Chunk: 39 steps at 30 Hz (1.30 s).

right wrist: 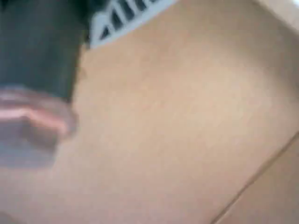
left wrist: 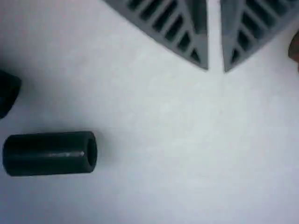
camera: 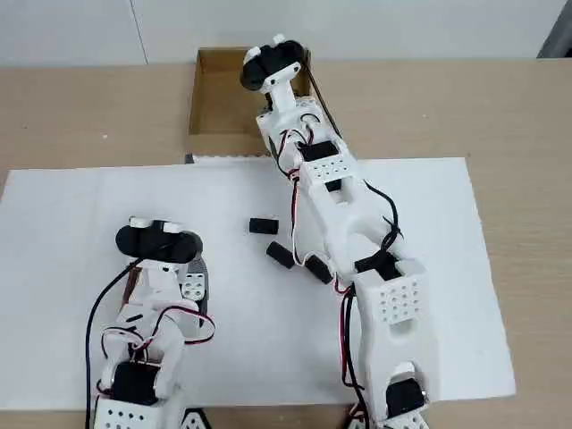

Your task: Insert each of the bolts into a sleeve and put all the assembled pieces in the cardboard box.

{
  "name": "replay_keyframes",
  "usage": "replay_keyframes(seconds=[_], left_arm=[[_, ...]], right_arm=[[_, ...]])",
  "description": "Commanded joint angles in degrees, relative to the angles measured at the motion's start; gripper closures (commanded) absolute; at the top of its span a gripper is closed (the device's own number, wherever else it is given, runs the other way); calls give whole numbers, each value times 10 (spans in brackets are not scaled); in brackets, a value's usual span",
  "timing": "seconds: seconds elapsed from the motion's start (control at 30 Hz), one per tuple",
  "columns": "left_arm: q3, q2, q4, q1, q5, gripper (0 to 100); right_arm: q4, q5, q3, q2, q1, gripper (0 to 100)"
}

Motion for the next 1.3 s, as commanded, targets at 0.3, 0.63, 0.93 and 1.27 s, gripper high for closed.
replay_keyframes(seconds=[0.3, 0.63, 0.93, 1.27], left_arm=[[-2, -4, -2, -5, -1, 995], [-2, -4, -2, -5, -1, 995], [-2, -4, -2, -5, -1, 995], [-2, -4, -2, -5, -1, 995]], right_arm=[[22, 9, -43, -41, 0, 900], [211, 8, -40, -134, 0, 995], [407, 4, -40, -240, 0, 995], [655, 4, -40, -308, -3, 995]])
